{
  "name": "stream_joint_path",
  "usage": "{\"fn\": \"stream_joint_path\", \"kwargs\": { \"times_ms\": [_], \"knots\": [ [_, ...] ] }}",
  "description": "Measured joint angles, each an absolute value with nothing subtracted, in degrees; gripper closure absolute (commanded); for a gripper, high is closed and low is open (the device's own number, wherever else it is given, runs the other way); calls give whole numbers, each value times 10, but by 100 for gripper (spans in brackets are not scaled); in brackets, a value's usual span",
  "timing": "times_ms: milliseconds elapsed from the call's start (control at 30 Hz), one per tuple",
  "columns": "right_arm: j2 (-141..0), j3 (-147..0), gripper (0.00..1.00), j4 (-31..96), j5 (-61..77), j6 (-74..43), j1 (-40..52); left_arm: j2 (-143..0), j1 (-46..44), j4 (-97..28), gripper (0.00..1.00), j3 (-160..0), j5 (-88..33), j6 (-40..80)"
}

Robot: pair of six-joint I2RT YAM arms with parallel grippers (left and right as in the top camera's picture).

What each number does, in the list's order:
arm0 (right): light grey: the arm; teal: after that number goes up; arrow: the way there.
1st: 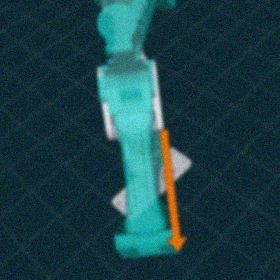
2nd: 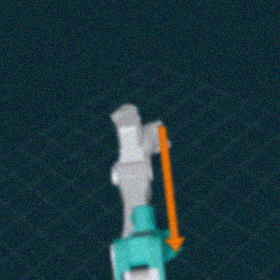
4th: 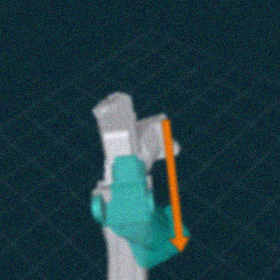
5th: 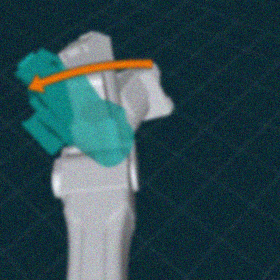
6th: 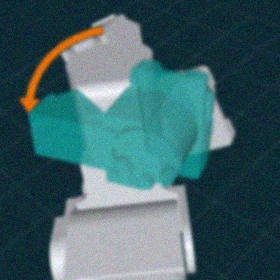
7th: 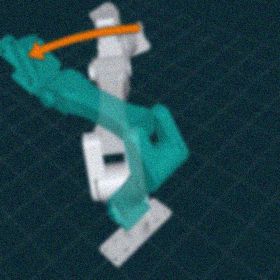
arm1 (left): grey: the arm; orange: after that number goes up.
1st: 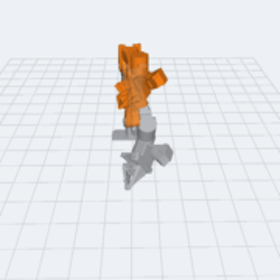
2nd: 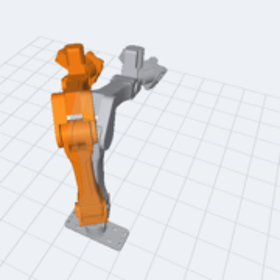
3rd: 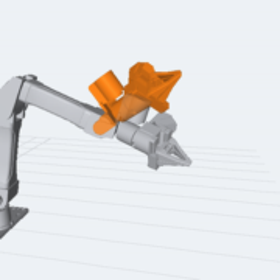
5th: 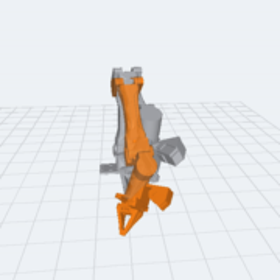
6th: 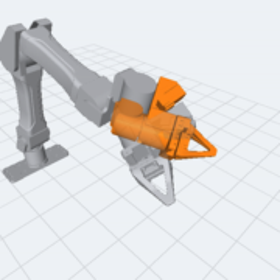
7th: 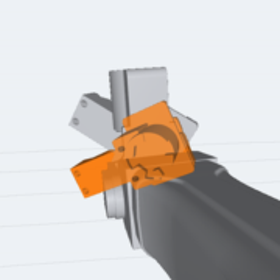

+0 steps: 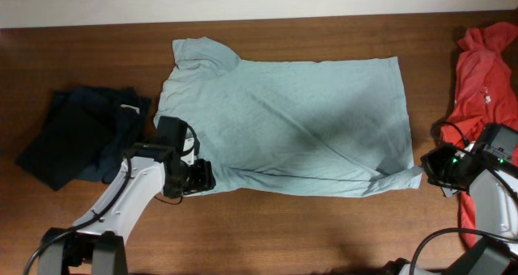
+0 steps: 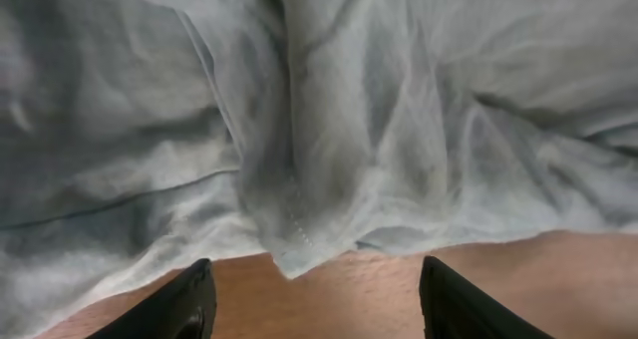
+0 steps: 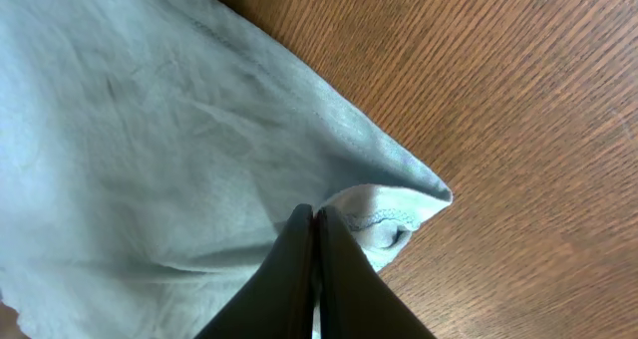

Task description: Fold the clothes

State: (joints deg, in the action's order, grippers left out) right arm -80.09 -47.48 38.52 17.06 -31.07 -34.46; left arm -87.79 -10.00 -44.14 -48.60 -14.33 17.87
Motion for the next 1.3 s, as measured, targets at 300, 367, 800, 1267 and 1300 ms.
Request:
{"fn": "stream_joint_path", "kwargs": {
  "times_ms": [300,367,800,1267,1300],
  "knots": [
    [-801,-475,96,385,171,-311,-345,-915,-100,-415,53,-482,-142,194],
    [-801,-475,96,385,171,-311,-345,-926,-100,-411,62,-481,-142,196],
    [-801,-475,96,385,171,-311,-345,-934,-100,-388,99,-480,-142,200],
    [-801,-475,96,371,206,-291,-345,-893,-96,-458,99,-584,-104,200],
    [-801,-475,96,368,211,-289,-345,-891,-93,-458,99,-589,-100,200]
  ]
}}
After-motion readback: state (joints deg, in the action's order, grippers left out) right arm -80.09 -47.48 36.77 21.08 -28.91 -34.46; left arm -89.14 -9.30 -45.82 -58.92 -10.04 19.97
